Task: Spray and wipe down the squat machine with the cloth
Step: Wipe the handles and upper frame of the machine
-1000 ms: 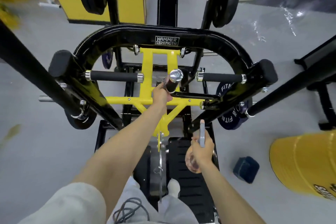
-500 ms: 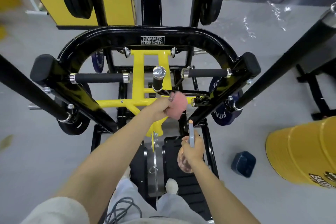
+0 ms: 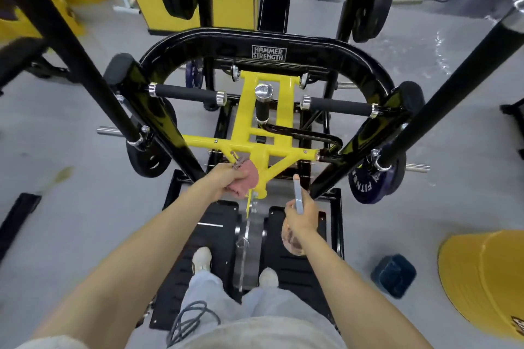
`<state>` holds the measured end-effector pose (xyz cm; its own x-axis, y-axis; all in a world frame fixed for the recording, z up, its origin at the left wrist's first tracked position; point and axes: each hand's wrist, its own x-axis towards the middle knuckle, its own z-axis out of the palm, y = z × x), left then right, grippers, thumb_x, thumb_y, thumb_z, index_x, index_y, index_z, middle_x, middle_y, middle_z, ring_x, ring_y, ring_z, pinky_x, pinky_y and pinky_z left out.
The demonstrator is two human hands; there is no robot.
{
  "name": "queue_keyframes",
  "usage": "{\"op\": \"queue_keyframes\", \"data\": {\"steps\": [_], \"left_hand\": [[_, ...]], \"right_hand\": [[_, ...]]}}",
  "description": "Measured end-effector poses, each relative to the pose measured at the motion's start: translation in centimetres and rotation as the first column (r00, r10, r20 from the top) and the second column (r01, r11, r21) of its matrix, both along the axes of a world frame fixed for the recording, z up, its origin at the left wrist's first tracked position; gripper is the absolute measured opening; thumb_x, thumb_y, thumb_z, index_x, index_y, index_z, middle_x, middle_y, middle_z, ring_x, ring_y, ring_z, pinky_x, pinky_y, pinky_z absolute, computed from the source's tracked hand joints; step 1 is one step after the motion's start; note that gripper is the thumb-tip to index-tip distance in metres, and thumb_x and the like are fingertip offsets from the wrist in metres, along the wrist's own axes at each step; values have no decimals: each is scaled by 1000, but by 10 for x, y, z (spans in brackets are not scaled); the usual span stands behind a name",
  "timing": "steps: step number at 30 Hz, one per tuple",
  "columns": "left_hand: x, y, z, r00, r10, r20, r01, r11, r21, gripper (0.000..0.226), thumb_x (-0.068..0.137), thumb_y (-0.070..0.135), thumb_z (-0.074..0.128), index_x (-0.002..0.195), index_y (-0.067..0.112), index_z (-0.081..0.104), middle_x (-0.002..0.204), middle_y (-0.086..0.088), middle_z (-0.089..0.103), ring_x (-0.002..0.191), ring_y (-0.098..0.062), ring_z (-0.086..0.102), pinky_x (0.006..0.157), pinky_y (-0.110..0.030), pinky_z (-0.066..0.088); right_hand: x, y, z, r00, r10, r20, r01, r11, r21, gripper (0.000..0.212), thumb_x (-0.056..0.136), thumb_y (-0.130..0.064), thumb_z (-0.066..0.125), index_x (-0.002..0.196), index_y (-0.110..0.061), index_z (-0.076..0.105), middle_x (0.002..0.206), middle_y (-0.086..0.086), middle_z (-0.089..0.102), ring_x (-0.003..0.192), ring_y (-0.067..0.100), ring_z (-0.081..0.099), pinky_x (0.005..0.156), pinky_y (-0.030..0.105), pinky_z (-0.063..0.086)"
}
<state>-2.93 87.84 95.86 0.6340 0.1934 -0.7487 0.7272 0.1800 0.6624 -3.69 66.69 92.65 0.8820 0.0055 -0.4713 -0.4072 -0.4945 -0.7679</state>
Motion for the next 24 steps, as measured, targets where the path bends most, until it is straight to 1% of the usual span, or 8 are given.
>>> {"op": "queue_keyframes", "data": {"steps": [3,6,8,12,17,20,22,24], "left_hand": [[-26,9,-6,999,-9,-41,9,1000,15,22,91,5,61,112,-2,56,89,-15,64,72,-26,63,45,-30,53],[-44,18,-11,997,-6,-83,8,1000,15,22,91,4,60,112,0,54,96,-18,64,75,-28,63,44,-29,53],[-53,23,-16,994,-16,-106,19,999,30,23,91,5,61,112,-3,55,95,-18,65,75,-28,64,45,-29,54],[-68,36,-28,988,-30,-154,42,996,76,23,93,10,59,112,-4,57,88,-15,65,74,-27,64,53,-34,52],[-93,57,-32,972,-107,-209,125,989,76,21,97,16,55,111,1,57,95,-17,65,72,-26,62,55,-33,49],[-106,73,-32,960,-160,-231,186,978,97,14,97,16,55,104,5,55,87,-16,63,66,-25,59,56,-32,48],[-112,89,-33,950,-174,-261,207,972,107,16,97,18,54,100,3,55,81,-14,62,63,-25,58,55,-31,47],[-121,104,-33,933,-208,-295,243,966,88,19,100,16,48,88,2,54,76,-13,57,60,-22,55,53,-29,44]], "right_hand": [[-15,1,-3,999,22,-36,-23,999,-34,44,88,-2,48,123,-26,57,74,-3,58,63,13,55,56,26,47],[-31,5,-8,998,21,-63,-22,999,-28,45,88,-1,50,124,-25,57,74,-4,59,65,14,56,63,29,50],[-38,9,-10,997,12,-72,-14,999,-32,43,87,0,50,123,-22,58,76,-4,60,65,13,55,64,28,50],[-54,22,-11,993,-37,-112,35,999,-24,46,88,1,48,122,-30,57,80,2,61,61,12,53,56,24,48],[-79,47,-13,994,-74,-82,70,996,-56,41,87,1,51,119,-23,60,81,5,62,61,12,53,56,21,46],[-95,64,-12,992,-89,-86,82,993,-87,39,87,0,50,117,-23,59,80,3,62,59,10,52,52,17,44],[-107,78,-13,994,-85,-72,78,992,-97,34,87,0,49,112,-18,61,76,0,61,58,9,53,50,18,43],[-119,95,-15,995,-72,-71,65,994,-90,27,87,1,49,106,-15,62,76,-1,61,58,8,55,53,20,44]]}}
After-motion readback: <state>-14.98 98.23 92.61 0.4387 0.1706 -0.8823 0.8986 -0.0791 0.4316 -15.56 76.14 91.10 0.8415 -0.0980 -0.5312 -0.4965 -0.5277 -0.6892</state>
